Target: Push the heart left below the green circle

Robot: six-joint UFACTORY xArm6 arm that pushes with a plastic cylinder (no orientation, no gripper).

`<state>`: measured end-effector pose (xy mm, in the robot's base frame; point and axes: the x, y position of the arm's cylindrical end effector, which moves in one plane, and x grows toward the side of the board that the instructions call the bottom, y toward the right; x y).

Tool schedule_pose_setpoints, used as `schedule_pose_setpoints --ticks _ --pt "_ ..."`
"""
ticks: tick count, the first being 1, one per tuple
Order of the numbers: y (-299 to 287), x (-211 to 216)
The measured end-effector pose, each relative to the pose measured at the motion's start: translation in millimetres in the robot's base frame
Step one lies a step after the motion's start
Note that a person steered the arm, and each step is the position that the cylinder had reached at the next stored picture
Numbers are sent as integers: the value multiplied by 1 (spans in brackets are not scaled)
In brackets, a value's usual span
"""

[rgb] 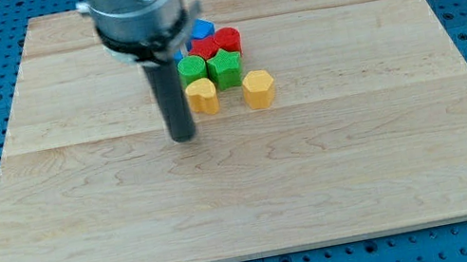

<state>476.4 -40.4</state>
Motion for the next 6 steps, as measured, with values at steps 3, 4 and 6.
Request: schedule_pose_setpoints --ticks 3,4,6 --pt "-1 -58" --pt "-44 -64" --pt "-84 -75"
